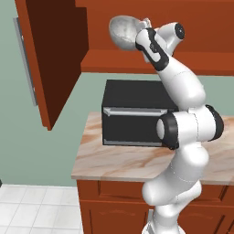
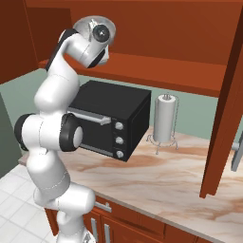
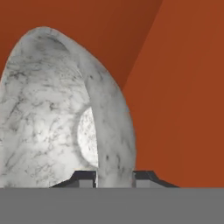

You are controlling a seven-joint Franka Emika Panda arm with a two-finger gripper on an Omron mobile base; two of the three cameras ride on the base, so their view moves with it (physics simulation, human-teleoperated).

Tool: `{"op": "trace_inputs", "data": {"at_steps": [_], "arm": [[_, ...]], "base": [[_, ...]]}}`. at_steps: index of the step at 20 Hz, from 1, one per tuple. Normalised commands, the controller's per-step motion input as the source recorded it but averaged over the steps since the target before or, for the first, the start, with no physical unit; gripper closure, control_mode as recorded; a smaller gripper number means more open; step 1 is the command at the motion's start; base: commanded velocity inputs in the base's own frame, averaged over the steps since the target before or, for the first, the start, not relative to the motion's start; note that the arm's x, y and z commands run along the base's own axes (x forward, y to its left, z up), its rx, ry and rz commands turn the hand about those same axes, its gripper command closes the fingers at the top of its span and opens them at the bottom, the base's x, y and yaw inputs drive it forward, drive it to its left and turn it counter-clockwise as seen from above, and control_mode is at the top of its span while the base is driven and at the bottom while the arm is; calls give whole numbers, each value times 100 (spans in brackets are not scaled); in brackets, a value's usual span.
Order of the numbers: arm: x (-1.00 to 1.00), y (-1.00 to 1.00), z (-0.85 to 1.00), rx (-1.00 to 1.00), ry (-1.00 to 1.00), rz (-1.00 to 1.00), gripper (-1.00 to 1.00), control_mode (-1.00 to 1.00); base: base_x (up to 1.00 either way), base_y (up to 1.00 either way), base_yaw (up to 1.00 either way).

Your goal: Move the bowls from the cabinet to the plates on the dining table.

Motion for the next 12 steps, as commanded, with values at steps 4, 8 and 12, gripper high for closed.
{"op": "trace_inputs", "data": {"at_steps": [4, 8, 12], "arm": [[-11, 2, 0, -4, -1, 0, 100, -100], [-18, 0, 10, -3, 4, 0, 100, -100], [-22, 0, 19, -3, 5, 0, 100, -100]], "base": [[0, 0, 0], [0, 0, 0], [0, 0, 0]]}}
